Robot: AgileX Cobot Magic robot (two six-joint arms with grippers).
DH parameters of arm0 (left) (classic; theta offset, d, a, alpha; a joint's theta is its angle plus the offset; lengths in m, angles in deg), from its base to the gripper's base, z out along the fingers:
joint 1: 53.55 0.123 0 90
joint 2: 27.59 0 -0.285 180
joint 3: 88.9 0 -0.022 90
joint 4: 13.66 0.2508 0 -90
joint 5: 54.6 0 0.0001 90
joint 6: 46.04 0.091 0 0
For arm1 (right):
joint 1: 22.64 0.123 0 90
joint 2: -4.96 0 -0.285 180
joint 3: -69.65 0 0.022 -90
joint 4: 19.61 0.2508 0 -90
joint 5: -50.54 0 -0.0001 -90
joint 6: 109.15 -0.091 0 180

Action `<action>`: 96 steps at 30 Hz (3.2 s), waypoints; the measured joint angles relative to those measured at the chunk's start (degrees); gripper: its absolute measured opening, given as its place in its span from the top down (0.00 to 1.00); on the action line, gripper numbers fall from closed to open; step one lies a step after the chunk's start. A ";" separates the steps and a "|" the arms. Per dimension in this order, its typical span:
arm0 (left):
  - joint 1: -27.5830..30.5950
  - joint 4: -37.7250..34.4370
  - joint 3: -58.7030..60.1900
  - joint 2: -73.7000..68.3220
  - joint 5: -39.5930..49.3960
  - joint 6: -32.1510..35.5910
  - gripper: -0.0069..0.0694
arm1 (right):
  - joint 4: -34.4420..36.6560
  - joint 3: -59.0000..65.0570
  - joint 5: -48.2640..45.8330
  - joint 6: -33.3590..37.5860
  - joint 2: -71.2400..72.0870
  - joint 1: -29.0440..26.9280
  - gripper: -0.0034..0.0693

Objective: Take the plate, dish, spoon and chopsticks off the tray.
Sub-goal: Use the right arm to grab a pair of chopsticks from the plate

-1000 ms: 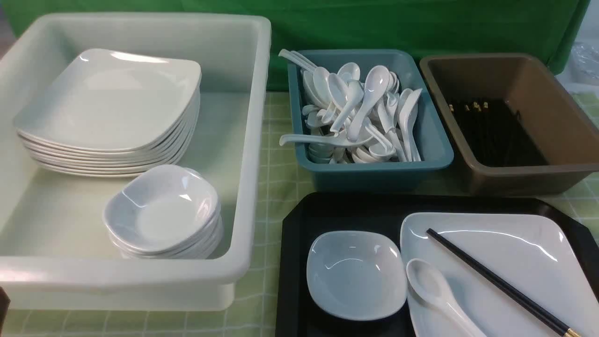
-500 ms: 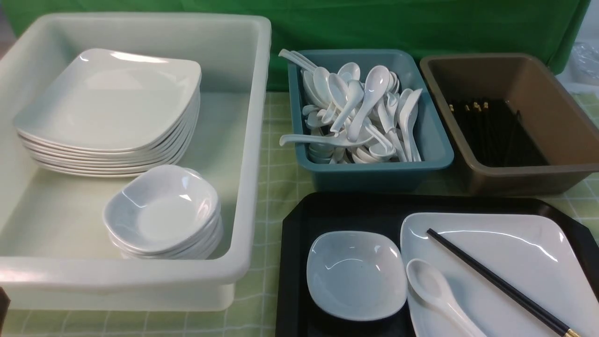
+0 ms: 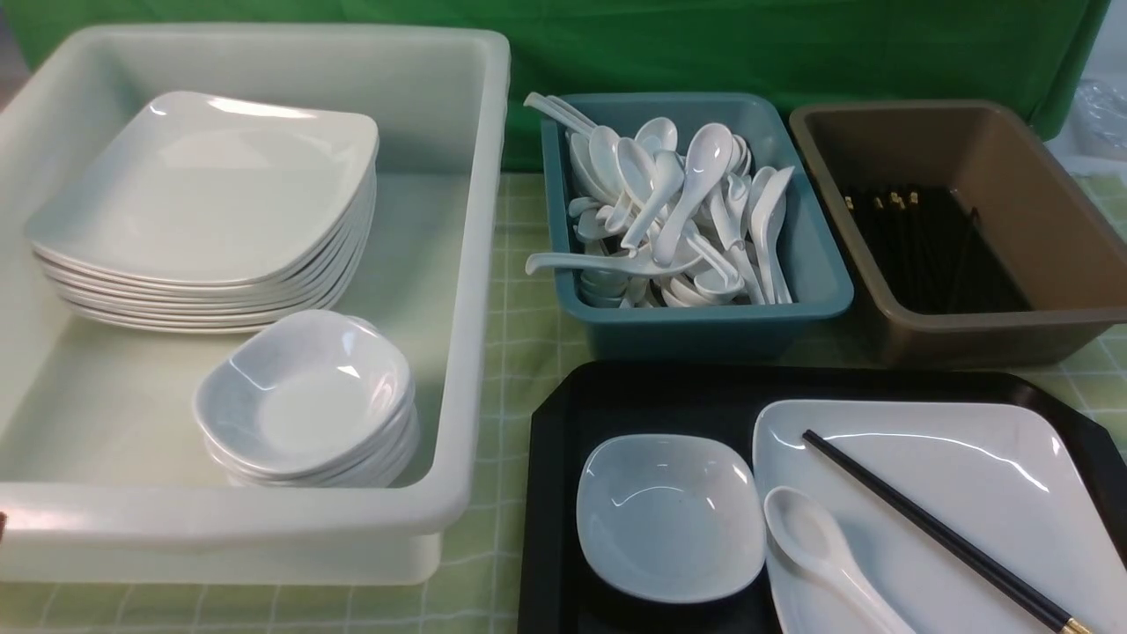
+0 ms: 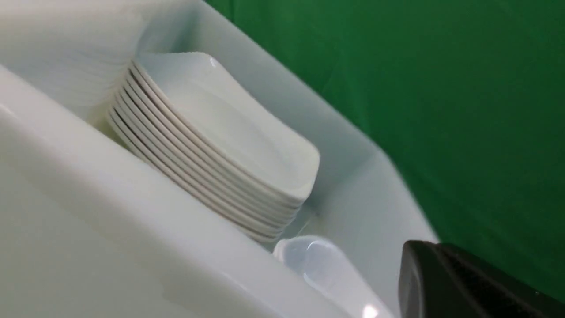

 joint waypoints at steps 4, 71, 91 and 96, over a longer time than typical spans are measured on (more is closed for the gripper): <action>0.00 -0.67 0.00 0.00 -4.51 0.00 0.89 | 0.00 0.00 0.00 0.00 0.00 0.00 0.62; -33.22 5.77 -46.32 -35.67 40.11 33.04 0.89 | -2.84 -49.15 -28.68 18.03 -89.01 3.63 0.30; -33.22 5.52 -46.32 -35.63 39.22 33.04 0.89 | -1.38 -49.76 -25.66 21.10 -95.28 3.42 0.70; -33.22 5.46 -46.32 -35.63 38.29 33.04 0.89 | -0.53 -49.62 -29.83 23.04 -92.52 3.56 0.74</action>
